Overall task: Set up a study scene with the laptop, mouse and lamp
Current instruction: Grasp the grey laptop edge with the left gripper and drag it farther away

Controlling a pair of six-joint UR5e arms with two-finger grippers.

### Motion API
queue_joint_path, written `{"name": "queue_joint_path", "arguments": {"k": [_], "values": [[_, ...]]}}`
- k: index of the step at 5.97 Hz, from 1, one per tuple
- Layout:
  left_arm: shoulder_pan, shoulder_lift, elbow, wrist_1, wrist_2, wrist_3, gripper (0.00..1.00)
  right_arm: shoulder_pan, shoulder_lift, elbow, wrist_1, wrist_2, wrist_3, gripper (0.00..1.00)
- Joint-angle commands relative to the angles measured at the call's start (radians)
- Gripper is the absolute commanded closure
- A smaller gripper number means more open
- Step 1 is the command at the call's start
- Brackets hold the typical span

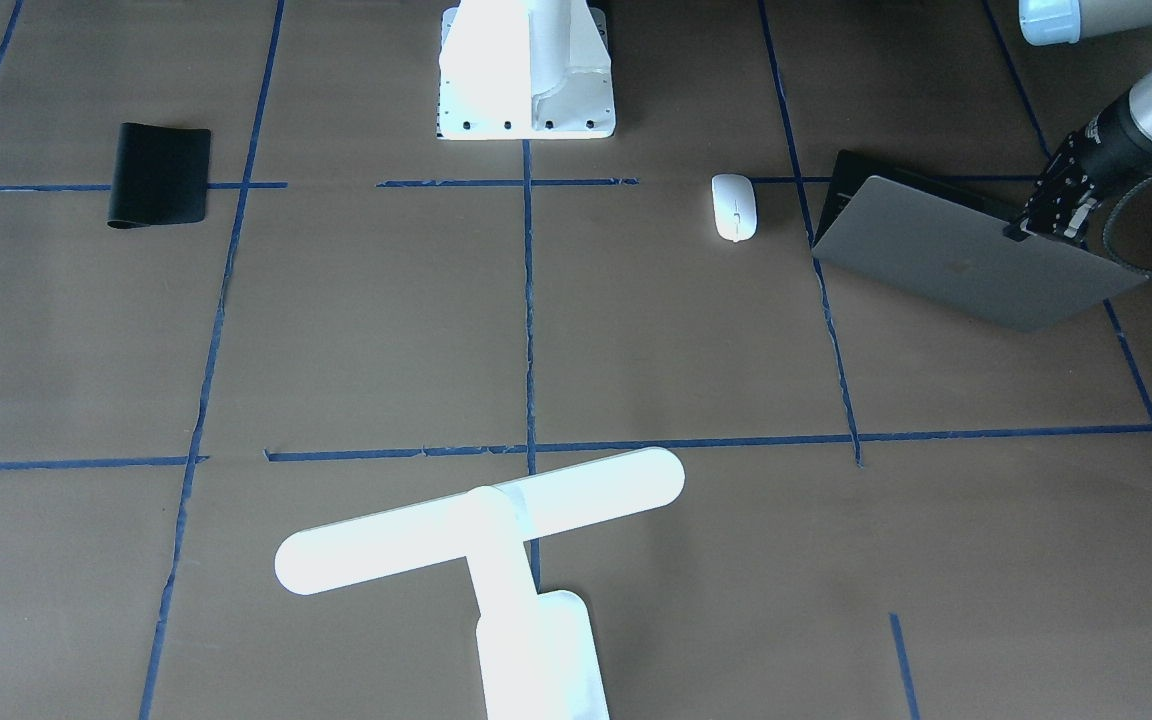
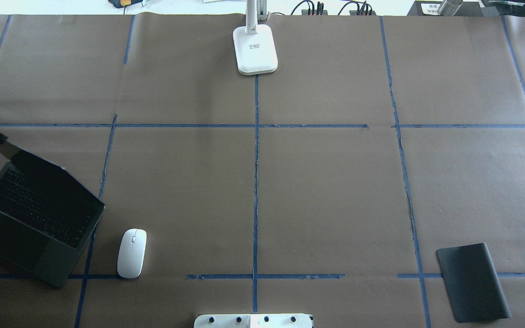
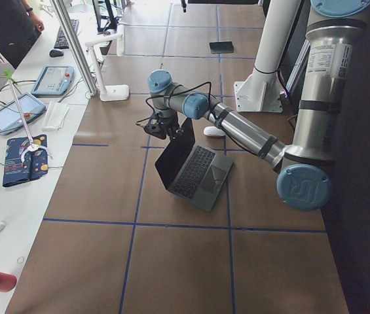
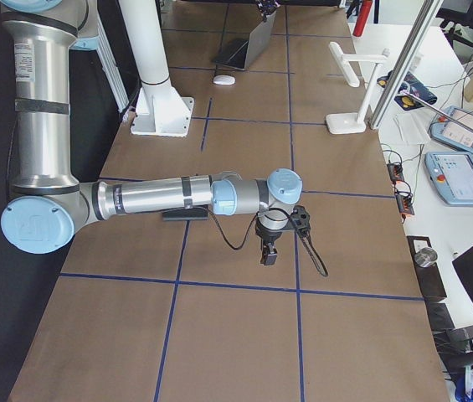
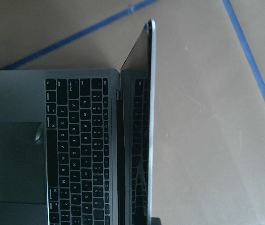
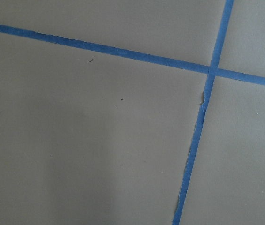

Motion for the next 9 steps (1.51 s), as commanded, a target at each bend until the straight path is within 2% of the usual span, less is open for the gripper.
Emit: {"name": "queue_joint_path", "arguments": {"k": [1,3,4,5,6,7,8,9], "values": [[0.005,-0.259,0.142,0.009,0.007,-0.108,1.0,0.0,0.0,-0.012,0.001,0.0,0.0,0.0],[0.04,-0.442,0.239,-0.004,0.025,-0.296,1.0,0.0,0.0,-0.016,0.003,0.0,0.003,0.0],[0.107,-0.524,0.284,-0.012,0.092,-0.387,1.0,0.0,0.0,-0.013,0.003,0.0,0.002,0.0],[0.173,-0.595,0.347,-0.096,0.16,-0.528,1.0,0.0,0.0,-0.013,0.003,0.0,0.003,0.0],[0.201,-0.672,0.412,-0.148,0.174,-0.623,1.0,0.0,0.0,-0.013,0.003,0.0,0.003,0.0],[0.235,-0.765,0.506,-0.155,0.236,-0.667,1.0,0.0,0.0,-0.015,0.003,0.0,0.005,0.0],[0.264,-0.781,0.543,-0.232,0.304,-0.741,1.0,0.0,0.0,-0.016,0.001,0.001,0.005,0.0],[0.279,-0.842,0.627,-0.256,0.318,-0.78,1.0,0.0,0.0,-0.018,0.001,0.0,0.005,0.0]]}}
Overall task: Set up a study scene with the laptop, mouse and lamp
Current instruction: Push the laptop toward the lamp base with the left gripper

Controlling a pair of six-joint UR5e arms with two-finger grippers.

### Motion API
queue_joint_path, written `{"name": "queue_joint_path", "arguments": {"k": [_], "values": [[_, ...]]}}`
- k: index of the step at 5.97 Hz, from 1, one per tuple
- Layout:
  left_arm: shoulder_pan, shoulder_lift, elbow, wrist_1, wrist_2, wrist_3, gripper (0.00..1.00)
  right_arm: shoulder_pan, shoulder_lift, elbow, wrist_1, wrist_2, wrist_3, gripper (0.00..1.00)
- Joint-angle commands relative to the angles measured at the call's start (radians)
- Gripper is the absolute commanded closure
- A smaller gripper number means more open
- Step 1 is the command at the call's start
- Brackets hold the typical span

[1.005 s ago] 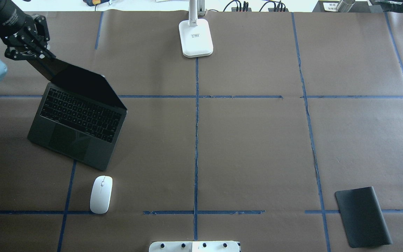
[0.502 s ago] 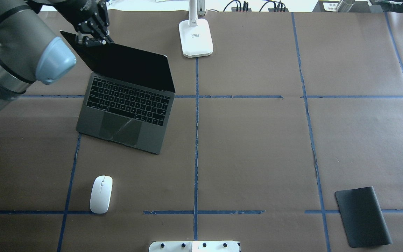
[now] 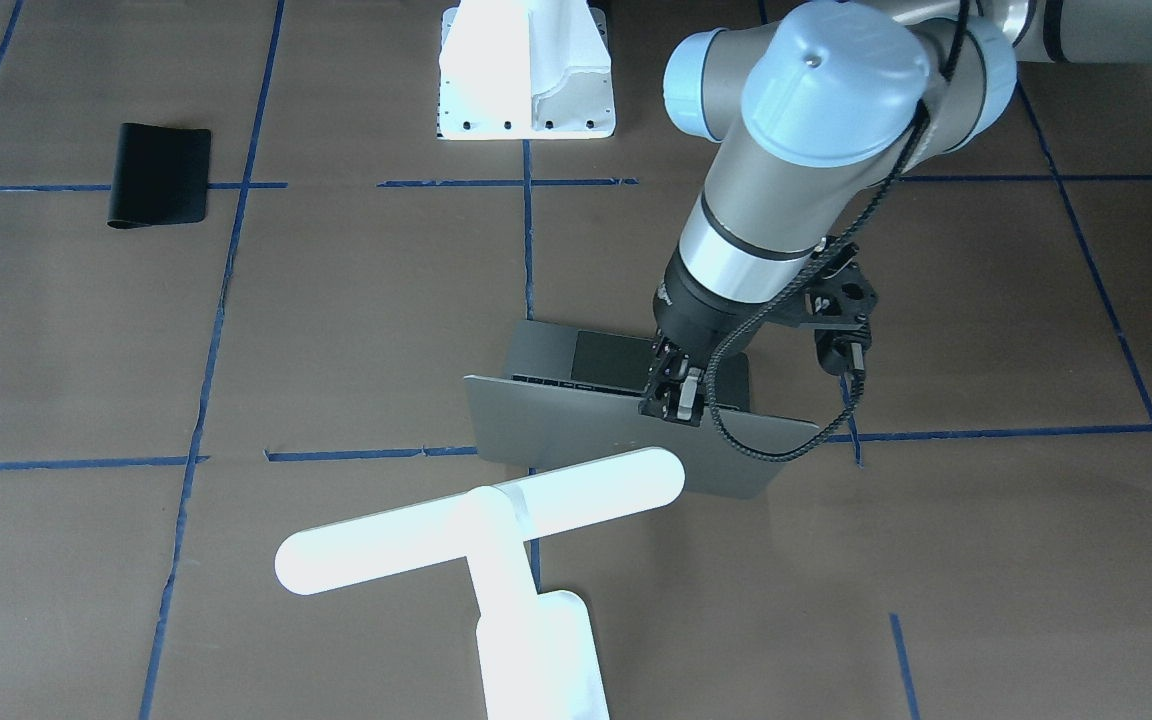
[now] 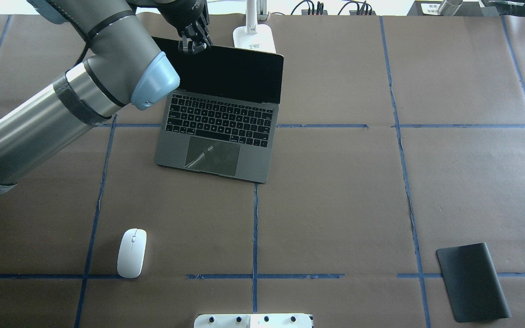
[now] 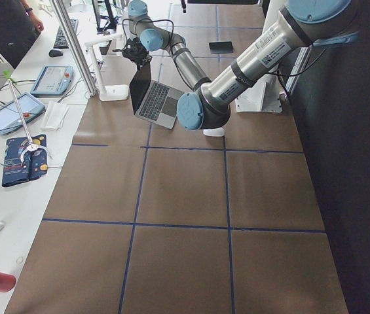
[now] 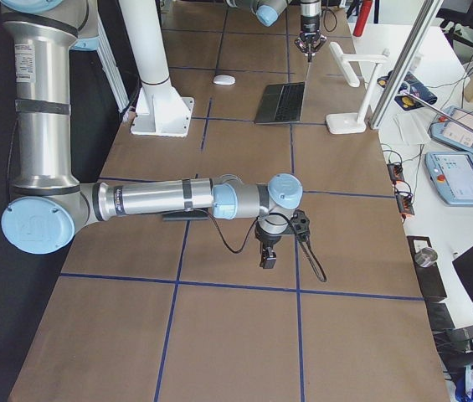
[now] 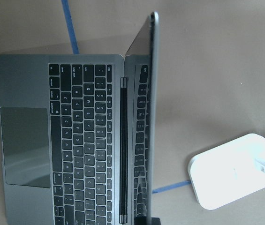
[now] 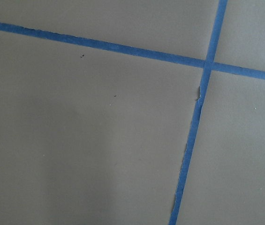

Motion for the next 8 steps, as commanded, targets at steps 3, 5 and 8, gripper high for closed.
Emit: {"name": "queue_joint_path", "arguments": {"k": [3,5,8], "values": [[0.042,-0.114,0.196,-0.109,0.118,-0.091,1.0,0.0,-0.003,-0.002,0.0,0.001,0.0,0.0],[0.054,-0.126,0.208,-0.113,0.134,-0.111,0.98,0.0,-0.005,-0.002,0.0,0.001,0.0,0.0],[0.051,-0.085,0.132,-0.1,0.132,-0.111,0.07,0.0,-0.005,-0.008,0.0,0.001,-0.001,0.0]]}}
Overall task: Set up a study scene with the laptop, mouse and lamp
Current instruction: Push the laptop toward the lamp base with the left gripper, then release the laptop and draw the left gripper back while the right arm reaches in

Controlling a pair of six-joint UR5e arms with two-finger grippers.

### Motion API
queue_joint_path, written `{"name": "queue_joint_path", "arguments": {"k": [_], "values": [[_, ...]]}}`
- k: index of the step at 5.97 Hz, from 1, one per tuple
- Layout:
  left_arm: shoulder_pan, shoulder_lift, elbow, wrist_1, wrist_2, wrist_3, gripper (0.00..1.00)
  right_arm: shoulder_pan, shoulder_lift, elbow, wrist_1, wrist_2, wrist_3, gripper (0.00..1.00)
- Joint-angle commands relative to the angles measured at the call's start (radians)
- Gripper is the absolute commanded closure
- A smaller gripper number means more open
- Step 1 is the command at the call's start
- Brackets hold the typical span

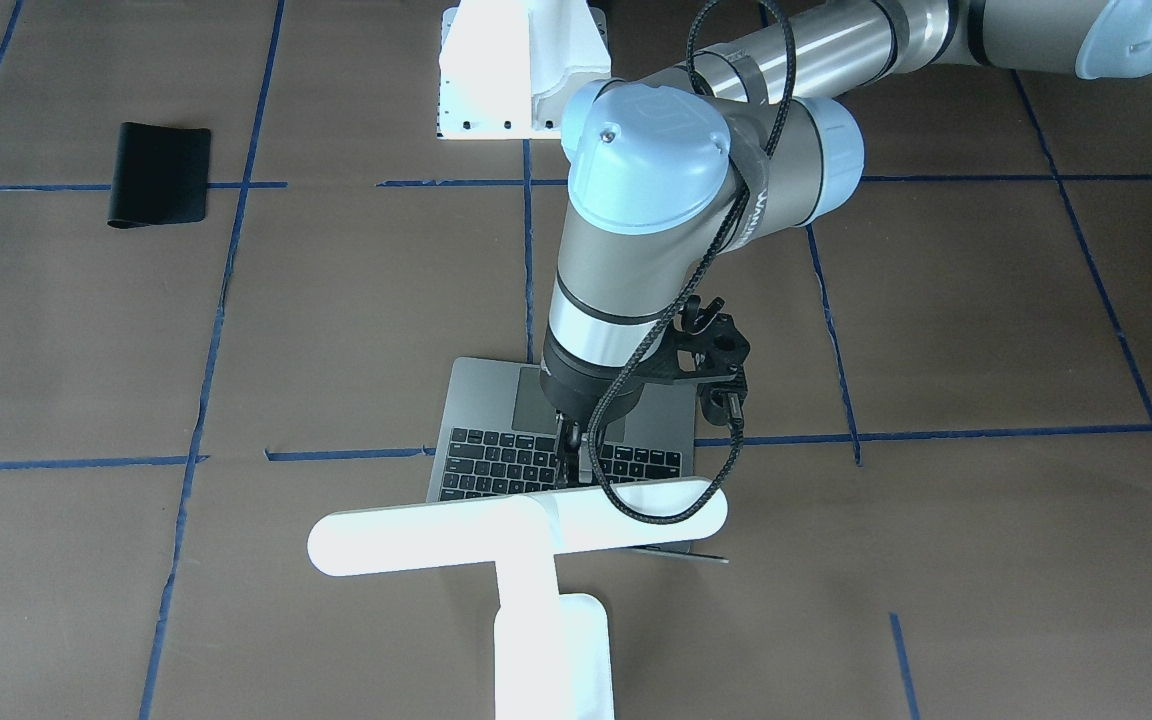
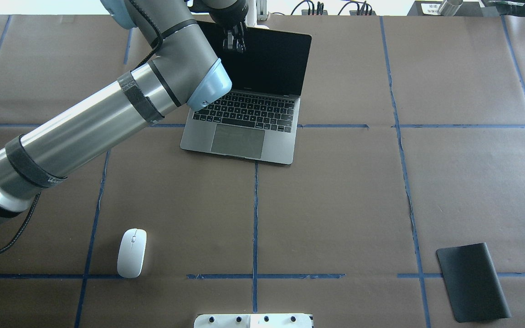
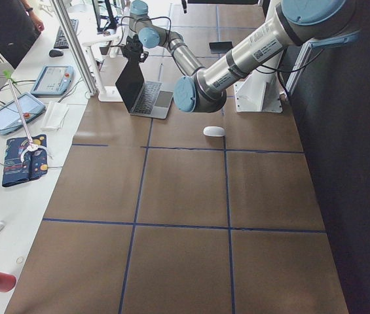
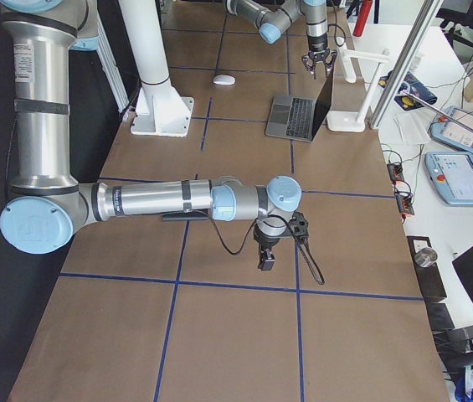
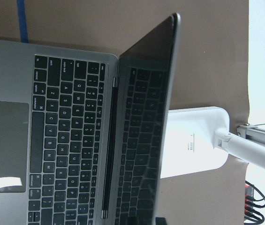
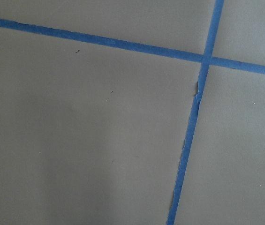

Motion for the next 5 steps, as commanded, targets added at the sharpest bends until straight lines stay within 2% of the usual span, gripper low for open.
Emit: {"name": "queue_joint_path", "arguments": {"k": [1,2,3,5], "values": [[-0.003,0.14,-0.241,0.026,-0.008,0.002,0.0,0.0,0.001,-0.001,0.0,0.0,0.001,0.0],[-0.003,0.281,-0.426,0.057,-0.021,0.055,0.0,0.0,0.003,0.0,0.0,0.002,0.003,0.0],[-0.003,0.385,-0.586,0.141,-0.061,0.166,0.0,0.0,0.003,0.002,0.0,0.002,0.006,0.0],[0.007,0.586,-0.826,0.172,-0.063,0.409,0.0,-0.023,0.0,0.051,0.015,0.032,0.158,0.0]]}}
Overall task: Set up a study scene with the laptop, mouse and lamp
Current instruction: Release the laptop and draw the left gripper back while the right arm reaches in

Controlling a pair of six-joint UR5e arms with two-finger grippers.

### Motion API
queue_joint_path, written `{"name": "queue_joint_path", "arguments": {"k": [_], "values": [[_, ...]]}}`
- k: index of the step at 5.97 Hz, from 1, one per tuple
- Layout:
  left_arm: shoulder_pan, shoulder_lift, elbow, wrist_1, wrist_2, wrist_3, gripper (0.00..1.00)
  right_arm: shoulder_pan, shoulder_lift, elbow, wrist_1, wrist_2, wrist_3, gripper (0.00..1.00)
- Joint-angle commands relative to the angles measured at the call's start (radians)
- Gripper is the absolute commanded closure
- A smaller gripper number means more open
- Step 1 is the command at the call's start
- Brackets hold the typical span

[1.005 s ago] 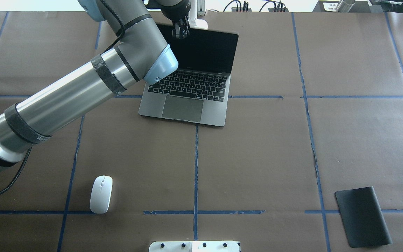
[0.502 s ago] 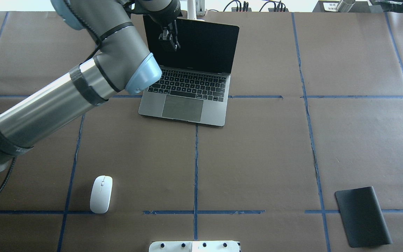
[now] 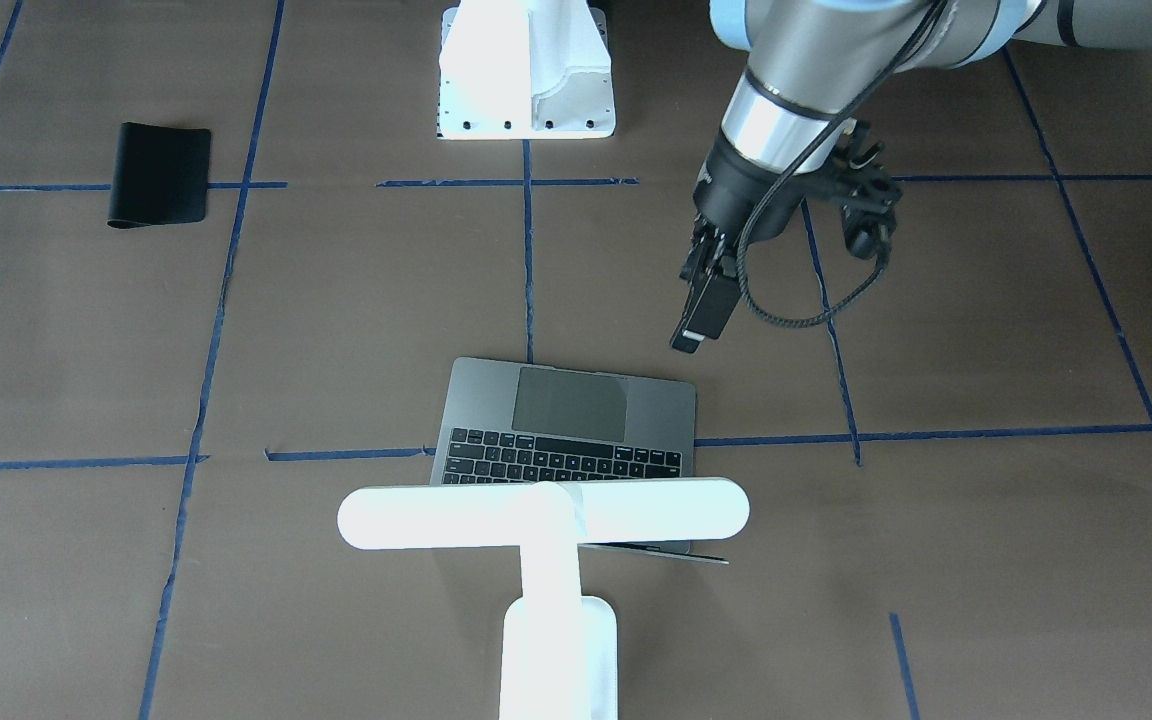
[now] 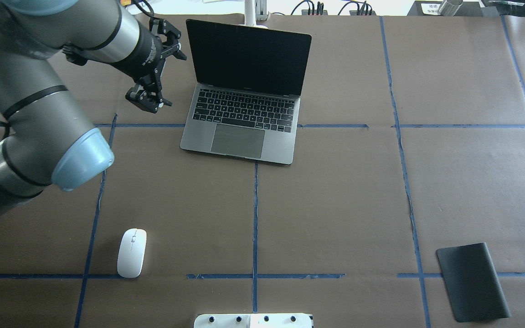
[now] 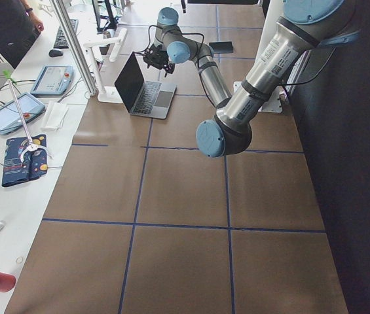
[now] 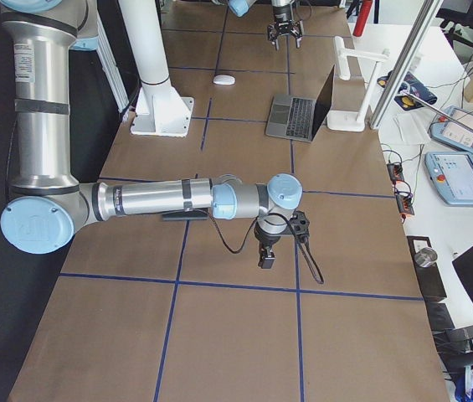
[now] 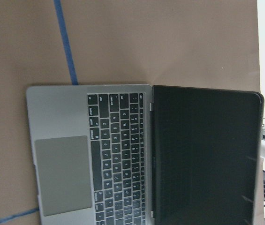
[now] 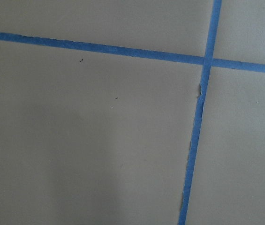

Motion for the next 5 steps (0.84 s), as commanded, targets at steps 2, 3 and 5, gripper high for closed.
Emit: {"name": "queue_joint_path", "arguments": {"k": [2,3,5], "values": [[0.004,0.143,-0.142,0.013,-0.003,0.174,0.0,-0.099,-0.042,0.076,0.182,0.061,0.193,0.0],[0.004,0.144,-0.142,0.013,-0.003,0.174,0.0,-0.176,-0.074,0.083,0.341,0.06,0.189,0.0],[0.004,0.178,-0.159,0.013,-0.003,0.224,0.0,-0.271,-0.099,0.092,0.445,0.066,0.14,0.0]]}}
